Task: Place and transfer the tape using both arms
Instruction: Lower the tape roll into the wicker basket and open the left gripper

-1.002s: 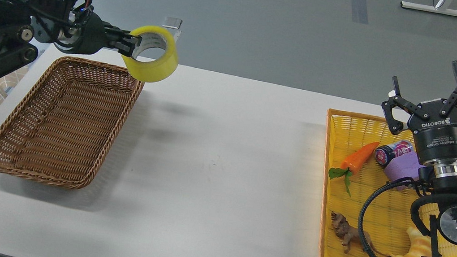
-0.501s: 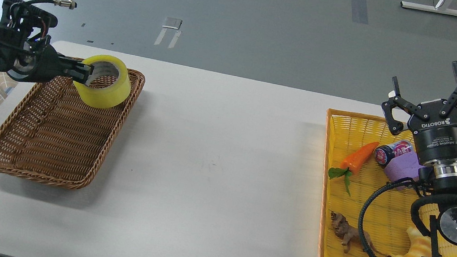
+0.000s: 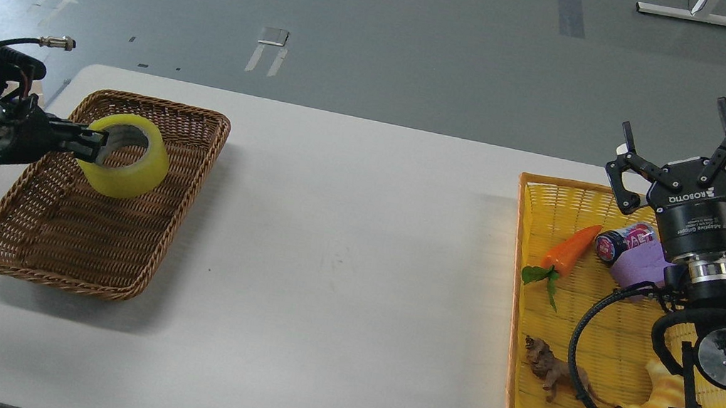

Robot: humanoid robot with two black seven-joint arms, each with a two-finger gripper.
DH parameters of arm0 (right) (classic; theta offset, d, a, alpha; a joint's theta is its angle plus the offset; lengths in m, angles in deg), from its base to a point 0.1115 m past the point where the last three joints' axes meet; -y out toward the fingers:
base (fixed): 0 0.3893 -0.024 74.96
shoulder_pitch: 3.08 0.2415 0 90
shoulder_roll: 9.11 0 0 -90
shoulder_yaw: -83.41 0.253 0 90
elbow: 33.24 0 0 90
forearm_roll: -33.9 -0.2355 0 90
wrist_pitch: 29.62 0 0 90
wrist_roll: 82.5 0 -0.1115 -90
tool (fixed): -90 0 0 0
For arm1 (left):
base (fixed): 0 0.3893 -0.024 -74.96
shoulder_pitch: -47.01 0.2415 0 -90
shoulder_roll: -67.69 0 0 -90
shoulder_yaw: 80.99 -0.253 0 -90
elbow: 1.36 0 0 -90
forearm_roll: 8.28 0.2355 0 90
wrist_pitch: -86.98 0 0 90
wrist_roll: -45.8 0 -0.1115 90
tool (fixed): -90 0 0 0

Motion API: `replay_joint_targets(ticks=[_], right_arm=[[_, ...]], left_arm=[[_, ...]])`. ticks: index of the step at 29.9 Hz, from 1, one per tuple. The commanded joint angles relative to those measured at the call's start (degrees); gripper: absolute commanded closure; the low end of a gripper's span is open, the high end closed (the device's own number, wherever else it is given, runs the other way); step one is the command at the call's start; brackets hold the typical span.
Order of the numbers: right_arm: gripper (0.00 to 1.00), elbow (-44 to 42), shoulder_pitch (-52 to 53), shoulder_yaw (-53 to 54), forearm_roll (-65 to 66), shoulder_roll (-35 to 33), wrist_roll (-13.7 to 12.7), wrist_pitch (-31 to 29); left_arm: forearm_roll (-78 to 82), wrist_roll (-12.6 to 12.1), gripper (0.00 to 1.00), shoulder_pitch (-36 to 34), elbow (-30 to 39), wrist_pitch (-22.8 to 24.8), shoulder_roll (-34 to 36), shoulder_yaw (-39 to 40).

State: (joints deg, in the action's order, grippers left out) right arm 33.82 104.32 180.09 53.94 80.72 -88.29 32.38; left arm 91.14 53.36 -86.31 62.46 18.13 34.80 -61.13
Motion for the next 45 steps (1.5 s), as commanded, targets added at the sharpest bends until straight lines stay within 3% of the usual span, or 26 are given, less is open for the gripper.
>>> replay_joint_targets(ticks=[1,15,45], right_arm=[[0.01,0.0,-0.08,0.0,0.0,-0.09,-0.02,0.0],[0.01,-0.08,-0.17,0.0,0.0,0.0,-0.02,0.0],[0.01,-0.69,-0.17,0.0,0.0,0.0,-0.02,0.0]], left_arm=[[0.25,-0.08,1.0,1.23,-0.18,-1.03,0.02,0.01],[0.77,0.09,1.0,5.01,-0.97,-3.14,0.11,-0.08],[0.86,-0.26,1.0,5.54,-1.85,-4.02,-0.06,-0.08]])
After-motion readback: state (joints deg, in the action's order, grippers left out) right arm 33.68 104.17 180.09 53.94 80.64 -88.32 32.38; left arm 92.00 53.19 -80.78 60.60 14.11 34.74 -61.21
